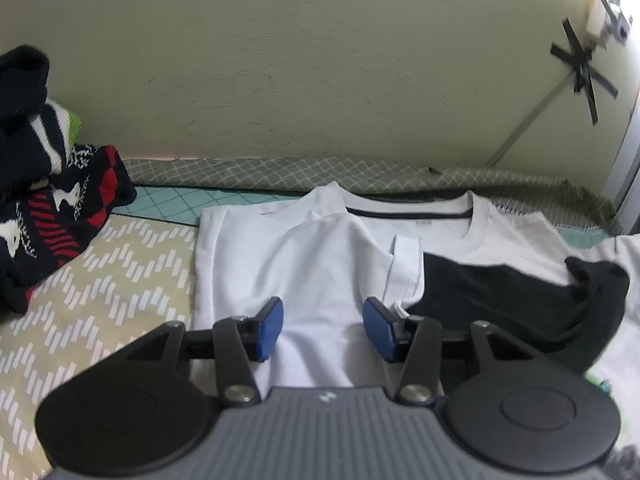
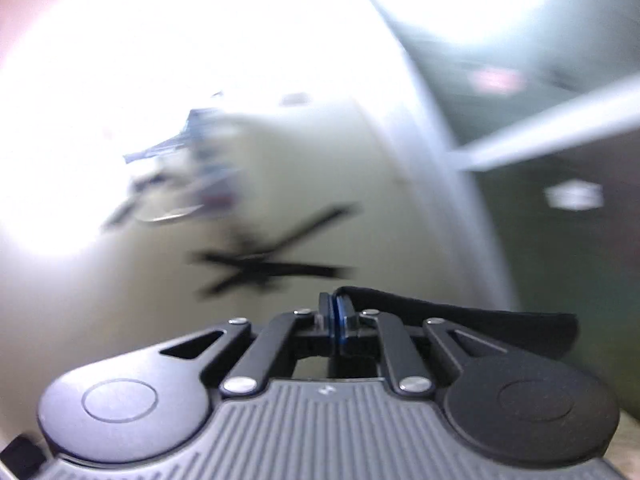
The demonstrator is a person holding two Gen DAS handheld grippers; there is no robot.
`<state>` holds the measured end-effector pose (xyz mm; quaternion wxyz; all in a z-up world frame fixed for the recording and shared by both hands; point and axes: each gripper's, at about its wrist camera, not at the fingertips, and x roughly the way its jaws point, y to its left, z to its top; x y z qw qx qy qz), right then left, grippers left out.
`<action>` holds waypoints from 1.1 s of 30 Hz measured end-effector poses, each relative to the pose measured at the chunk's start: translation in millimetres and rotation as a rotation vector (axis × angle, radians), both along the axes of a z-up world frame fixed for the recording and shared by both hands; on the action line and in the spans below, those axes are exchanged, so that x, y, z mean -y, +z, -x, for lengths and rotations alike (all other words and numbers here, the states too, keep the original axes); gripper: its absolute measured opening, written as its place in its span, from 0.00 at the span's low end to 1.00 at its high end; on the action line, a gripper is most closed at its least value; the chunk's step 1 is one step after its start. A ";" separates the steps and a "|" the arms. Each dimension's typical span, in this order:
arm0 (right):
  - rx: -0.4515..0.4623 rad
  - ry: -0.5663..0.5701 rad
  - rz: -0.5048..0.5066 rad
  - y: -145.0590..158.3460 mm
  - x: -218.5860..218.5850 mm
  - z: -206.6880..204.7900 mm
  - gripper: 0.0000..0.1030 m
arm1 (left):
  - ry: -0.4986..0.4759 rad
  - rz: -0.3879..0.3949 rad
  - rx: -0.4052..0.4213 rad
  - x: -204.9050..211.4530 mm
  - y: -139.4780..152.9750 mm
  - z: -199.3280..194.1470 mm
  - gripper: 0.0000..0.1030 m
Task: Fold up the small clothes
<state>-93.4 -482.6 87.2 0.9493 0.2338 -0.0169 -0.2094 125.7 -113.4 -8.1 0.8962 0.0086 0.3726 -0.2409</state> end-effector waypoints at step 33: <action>-0.623 0.165 0.016 -127.8 -50.6 -110.0 0.00 | 0.001 0.044 -0.046 -16.3 -3.9 -10.8 0.55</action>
